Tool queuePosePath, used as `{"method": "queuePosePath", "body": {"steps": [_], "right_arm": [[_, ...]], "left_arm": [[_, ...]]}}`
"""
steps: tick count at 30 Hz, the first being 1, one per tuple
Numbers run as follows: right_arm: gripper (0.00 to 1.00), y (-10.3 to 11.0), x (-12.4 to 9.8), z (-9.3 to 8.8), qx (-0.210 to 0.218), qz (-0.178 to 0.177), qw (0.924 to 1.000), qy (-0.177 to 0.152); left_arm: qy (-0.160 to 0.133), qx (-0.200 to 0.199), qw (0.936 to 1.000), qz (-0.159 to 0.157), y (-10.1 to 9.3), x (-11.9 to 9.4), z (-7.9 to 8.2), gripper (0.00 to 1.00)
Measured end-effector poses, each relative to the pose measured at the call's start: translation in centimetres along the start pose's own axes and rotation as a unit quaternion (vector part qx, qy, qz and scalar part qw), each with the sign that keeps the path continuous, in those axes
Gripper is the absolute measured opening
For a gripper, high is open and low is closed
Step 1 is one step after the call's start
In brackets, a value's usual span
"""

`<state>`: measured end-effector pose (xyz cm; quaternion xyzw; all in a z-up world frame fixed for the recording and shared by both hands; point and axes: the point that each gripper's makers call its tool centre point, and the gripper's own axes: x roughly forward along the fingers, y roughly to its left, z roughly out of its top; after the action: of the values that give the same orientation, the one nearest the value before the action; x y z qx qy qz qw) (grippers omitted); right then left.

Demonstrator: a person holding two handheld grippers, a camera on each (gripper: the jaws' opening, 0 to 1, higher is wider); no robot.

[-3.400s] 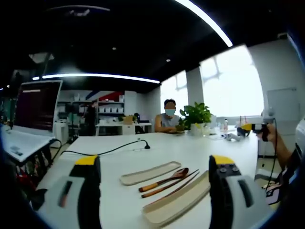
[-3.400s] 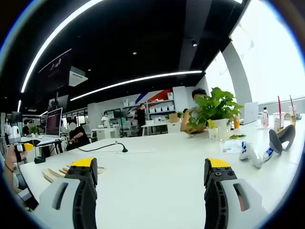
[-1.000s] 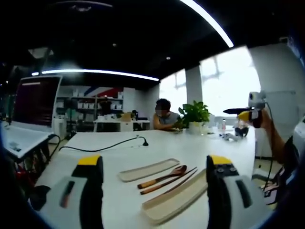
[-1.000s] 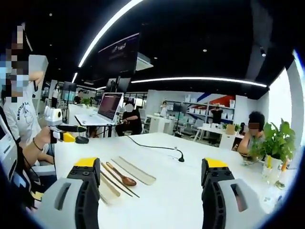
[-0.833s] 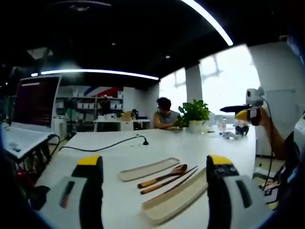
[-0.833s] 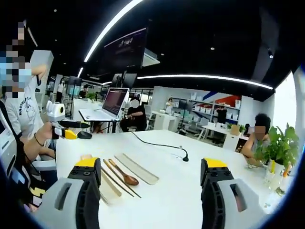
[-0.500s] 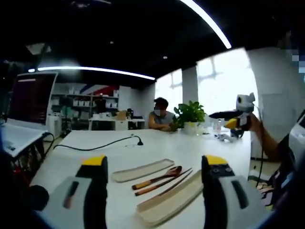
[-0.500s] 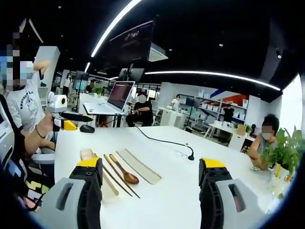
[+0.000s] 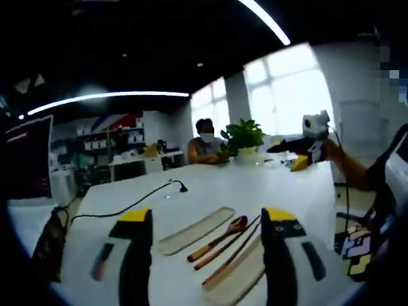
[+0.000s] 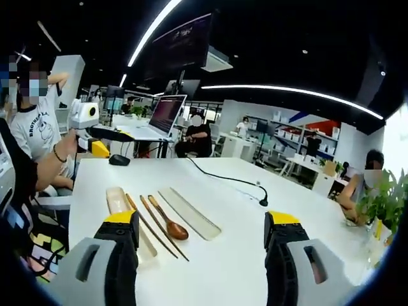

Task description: Arrange the utensils inside the cutlery case until each visible utensil rests in its matching compartment.

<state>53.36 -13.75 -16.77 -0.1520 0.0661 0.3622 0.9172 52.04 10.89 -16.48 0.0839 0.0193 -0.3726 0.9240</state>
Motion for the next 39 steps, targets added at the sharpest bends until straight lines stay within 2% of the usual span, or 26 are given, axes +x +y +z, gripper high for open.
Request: {"method": "queuePosePath", "body": {"steps": [3, 6, 8, 10, 12, 15, 17, 18, 21, 23, 27, 29, 32, 35, 39], "right_arm": [[0.84, -0.1, 0.2, -0.3, -0.004, 0.0, 1.0, 0.008], [0.81, -0.2, 0.4, -0.5, -0.007, 0.003, 0.9999, 0.014], [0.8, -0.1, 0.6, -0.6, -0.01, 0.006, 0.9998, 0.018], [0.78, -0.1, 0.9, -0.8, -0.011, 0.01, 0.9997, 0.022], [0.77, 0.1, 1.2, -1.2, -0.013, 0.018, 0.9993, 0.028], [0.77, 0.2, 1.8, -1.7, -0.024, 0.029, 0.9983, 0.044], [0.76, 0.1, 2.3, -2.0, -0.03, 0.03, 0.9979, 0.049], [0.76, 0.1, 2.5, -2.2, -0.032, 0.033, 0.9974, 0.055], [0.75, -0.3, 3.1, -2.3, -0.037, 0.037, 0.9962, 0.069], [0.73, -0.5, 3.4, -2.2, -0.062, 0.04, 0.9947, 0.072], [0.71, -0.6, 3.7, -2.3, -0.079, 0.043, 0.9923, 0.086], [0.7, -0.6, 3.9, -2.2, -0.09, 0.045, 0.9912, 0.087], [0.68, -0.2, 4.2, -2.5, -0.099, 0.058, 0.9883, 0.1], [0.65, -0.1, 4.5, -3.1, -0.108, 0.069, 0.9849, 0.116], [0.63, -0.2, 5.1, -4.5, -0.125, 0.085, 0.9763, 0.155]], "left_arm": [[0.016, 0.031, 0.9994, -0.01, -0.3, 0.8, 0.0, 0.71], [0.032, 0.032, 0.9989, -0.015, -0.2, 1.7, -0.2, 0.71], [0.057, 0.049, 0.9969, -0.021, -0.2, 2.1, -1.0, 0.71], [0.082, 0.059, 0.9945, -0.027, -0.2, 2.5, -1.8, 0.64], [0.09, 0.06, 0.9935, -0.035, -0.2, 2.9, -2.1, 0.58], [0.112, 0.063, 0.99, -0.057, -0.6, 3.4, -2.6, 0.6], [0.127, 0.083, 0.9862, -0.067, -0.8, 3.9, -2.9, 0.59], [0.14, 0.103, 0.9818, -0.078, -1.0, 4.1, -3.3, 0.58], [0.183, 0.125, 0.9715, -0.084, -0.8, 4.9, -4.6, 0.58], [0.2, 0.148, 0.9642, -0.091, -0.7, 5.3, -5.2, 0.55], [0.216, 0.15, 0.9602, -0.094, -0.5, 5.7, -5.4, 0.58], [0.236, 0.153, 0.9547, -0.098, -0.3, 5.7, -6.0, 0.61], [0.243, 0.164, 0.9507, -0.1, -0.2, 6.2, -6.5, 0.52], [0.262, 0.17, 0.943, -0.115, -0.6, 6.5, -7.4, 0.53], [0.291, 0.182, 0.9302, -0.131, -0.6, 6.9, -8.6, 0.48]]}}
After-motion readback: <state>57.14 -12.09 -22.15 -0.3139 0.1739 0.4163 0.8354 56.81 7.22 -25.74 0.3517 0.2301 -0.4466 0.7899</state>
